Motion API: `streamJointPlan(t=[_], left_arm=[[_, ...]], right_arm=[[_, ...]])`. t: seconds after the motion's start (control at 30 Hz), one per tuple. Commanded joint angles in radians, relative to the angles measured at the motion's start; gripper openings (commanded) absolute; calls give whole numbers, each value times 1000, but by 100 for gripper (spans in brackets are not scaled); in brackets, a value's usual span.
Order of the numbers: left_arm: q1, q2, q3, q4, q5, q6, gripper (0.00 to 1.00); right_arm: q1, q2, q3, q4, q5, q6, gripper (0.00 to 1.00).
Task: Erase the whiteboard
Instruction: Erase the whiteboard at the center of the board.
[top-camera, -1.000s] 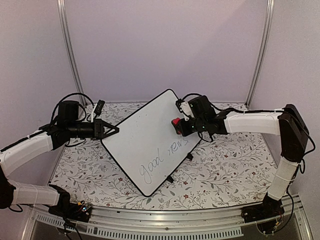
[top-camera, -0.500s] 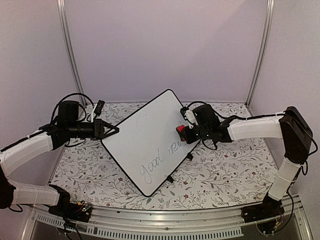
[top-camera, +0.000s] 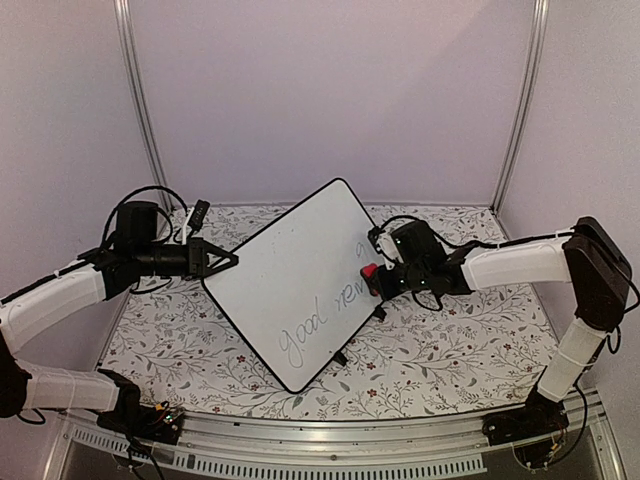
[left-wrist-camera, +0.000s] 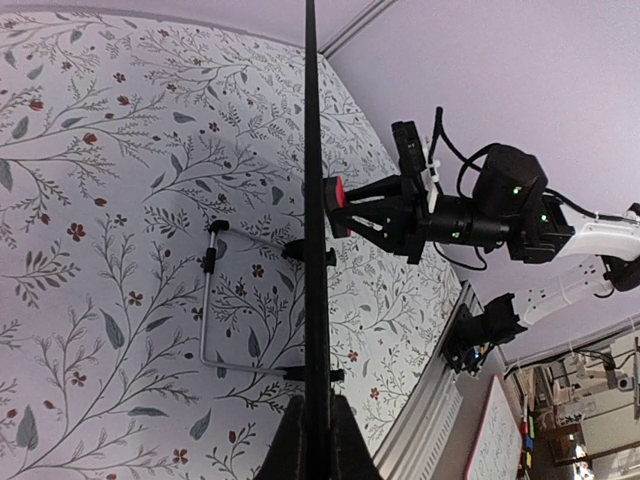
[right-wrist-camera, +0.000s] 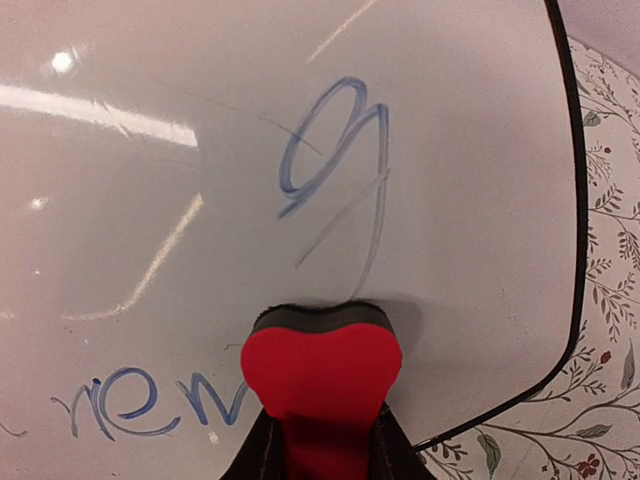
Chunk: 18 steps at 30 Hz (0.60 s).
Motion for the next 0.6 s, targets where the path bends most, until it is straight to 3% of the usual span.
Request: streamJointPlan(t=[0.0, 0.3, 0.57], left_arm=[[-8, -5, -12, 28, 67, 44, 0], [-7, -6, -13, 28, 66, 42, 0], [-8, -6, -13, 27, 68, 44, 0]], right_arm=[[-5, -8, -40, -45, -17, 9, 0], [-6, -17, -29, -43, -5, 9, 0], [-9, 21, 111, -75, 11, -7, 0]])
